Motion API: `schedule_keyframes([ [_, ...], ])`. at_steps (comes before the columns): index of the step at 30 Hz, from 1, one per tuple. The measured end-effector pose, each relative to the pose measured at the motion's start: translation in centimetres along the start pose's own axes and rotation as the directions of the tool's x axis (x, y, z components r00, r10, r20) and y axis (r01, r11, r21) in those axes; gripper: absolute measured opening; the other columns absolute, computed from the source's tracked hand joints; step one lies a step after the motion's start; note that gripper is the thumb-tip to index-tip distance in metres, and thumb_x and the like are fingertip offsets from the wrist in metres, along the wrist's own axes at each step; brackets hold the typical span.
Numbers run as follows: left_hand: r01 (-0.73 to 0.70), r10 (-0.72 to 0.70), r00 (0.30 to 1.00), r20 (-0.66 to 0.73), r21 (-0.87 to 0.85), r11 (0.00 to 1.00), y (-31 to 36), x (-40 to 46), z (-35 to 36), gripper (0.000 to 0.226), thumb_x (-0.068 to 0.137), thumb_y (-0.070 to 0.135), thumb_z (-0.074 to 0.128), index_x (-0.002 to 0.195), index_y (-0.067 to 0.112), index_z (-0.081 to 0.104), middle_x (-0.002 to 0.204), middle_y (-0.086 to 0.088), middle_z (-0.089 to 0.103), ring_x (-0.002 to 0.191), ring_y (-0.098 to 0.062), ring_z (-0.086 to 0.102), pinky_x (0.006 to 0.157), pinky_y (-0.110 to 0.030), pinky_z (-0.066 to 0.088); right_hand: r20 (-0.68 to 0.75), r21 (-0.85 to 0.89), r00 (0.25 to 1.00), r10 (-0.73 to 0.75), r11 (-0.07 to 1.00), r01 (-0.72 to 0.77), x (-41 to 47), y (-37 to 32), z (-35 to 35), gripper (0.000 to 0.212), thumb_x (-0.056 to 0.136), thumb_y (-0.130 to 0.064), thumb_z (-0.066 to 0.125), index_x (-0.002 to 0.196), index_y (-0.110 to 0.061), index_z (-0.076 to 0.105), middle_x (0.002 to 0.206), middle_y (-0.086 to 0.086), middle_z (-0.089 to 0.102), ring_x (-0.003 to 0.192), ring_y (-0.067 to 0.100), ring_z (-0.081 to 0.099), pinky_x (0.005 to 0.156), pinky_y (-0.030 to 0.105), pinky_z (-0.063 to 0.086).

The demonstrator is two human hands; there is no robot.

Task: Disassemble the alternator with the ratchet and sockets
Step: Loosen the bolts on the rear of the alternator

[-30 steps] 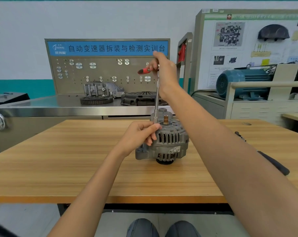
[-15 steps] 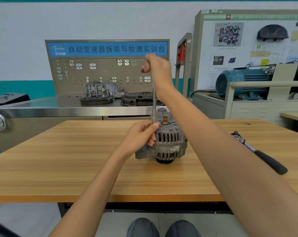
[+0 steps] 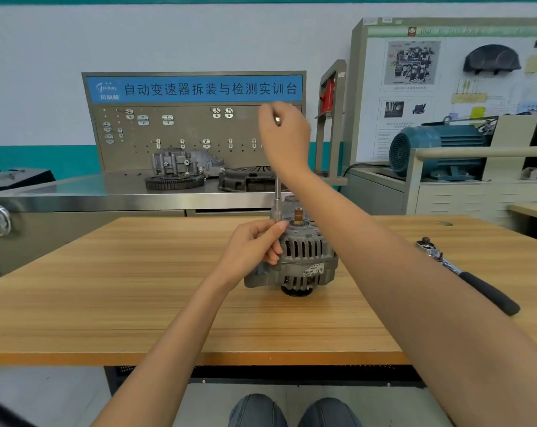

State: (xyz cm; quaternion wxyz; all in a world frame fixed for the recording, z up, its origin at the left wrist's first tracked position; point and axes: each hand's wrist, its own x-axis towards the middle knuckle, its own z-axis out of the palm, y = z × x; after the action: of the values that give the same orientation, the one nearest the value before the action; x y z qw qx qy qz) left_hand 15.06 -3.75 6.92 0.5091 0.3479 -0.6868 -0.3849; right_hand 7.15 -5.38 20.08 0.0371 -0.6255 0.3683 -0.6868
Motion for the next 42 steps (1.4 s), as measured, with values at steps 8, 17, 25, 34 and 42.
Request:
schedule_keyframes([
  [8, -0.009, 0.007, 0.999, -0.048, -0.044, 0.999, 0.1, -0.2, 0.3, 0.018, 0.095, 0.014, 0.056, 0.086, 0.009, 0.070, 0.049, 0.005, 0.057, 0.043, -0.004, 0.052, 0.048, -0.014, 0.046, 0.088, 0.317, 0.986, 0.141, 0.935, -0.162, -0.4, -0.7, -0.2, 0.034, 0.093, -0.009, 0.041, 0.060, -0.012, 0.042, 0.061, 0.005, 0.047, 0.070, 0.015, 0.049, 0.078, 0.035, 0.042],
  [17, 0.002, -0.006, 0.999, -0.053, -0.078, 0.997, 0.2, -0.3, 0.3, 0.013, 0.093, 0.017, 0.059, 0.084, 0.014, 0.068, 0.052, 0.003, 0.062, 0.046, -0.004, 0.058, 0.051, -0.016, 0.051, -0.017, -0.126, 1.000, -0.006, 0.992, 0.004, -0.5, -0.1, 0.1, 0.026, 0.091, -0.016, 0.046, 0.065, -0.013, 0.043, 0.073, 0.003, 0.046, 0.077, 0.017, 0.042, 0.070, 0.030, 0.035],
  [25, 0.017, -0.019, 0.997, -0.081, -0.031, 0.999, 0.3, -0.3, 0.5, 0.014, 0.094, 0.014, 0.058, 0.090, 0.008, 0.070, 0.050, 0.003, 0.061, 0.044, -0.004, 0.056, 0.049, -0.015, 0.050, 0.060, 0.388, 0.977, 0.205, 0.897, -0.212, -0.3, -0.6, -0.4, 0.031, 0.092, -0.007, 0.041, 0.061, -0.012, 0.041, 0.064, 0.009, 0.047, 0.067, 0.020, 0.048, 0.071, 0.041, 0.043],
  [34, 0.032, -0.039, 0.996, -0.077, -0.091, 0.995, 0.5, -0.5, 0.6, 0.010, 0.093, 0.016, 0.059, 0.090, 0.011, 0.067, 0.053, 0.001, 0.062, 0.046, -0.005, 0.058, 0.051, -0.018, 0.053, 0.020, 0.201, 0.999, 0.045, 0.978, -0.048, -0.7, -1.4, 0.4, 0.038, 0.092, -0.011, 0.042, 0.054, -0.015, 0.036, 0.059, 0.001, 0.040, 0.064, 0.015, 0.039, 0.061, 0.030, 0.034],
  [42, 0.040, -0.050, 0.991, -0.128, -0.075, 0.996, 0.4, -0.2, 0.9, 0.017, 0.094, 0.013, 0.058, 0.102, 0.003, 0.069, 0.049, 0.002, 0.060, 0.042, -0.004, 0.055, 0.048, -0.016, 0.051, -0.067, -0.020, 0.998, 0.000, 1.000, -0.001, -0.9, -0.1, 0.1, 0.023, 0.093, -0.013, 0.043, 0.070, -0.012, 0.045, 0.073, 0.000, 0.043, 0.073, 0.014, 0.042, 0.067, 0.026, 0.036],
])
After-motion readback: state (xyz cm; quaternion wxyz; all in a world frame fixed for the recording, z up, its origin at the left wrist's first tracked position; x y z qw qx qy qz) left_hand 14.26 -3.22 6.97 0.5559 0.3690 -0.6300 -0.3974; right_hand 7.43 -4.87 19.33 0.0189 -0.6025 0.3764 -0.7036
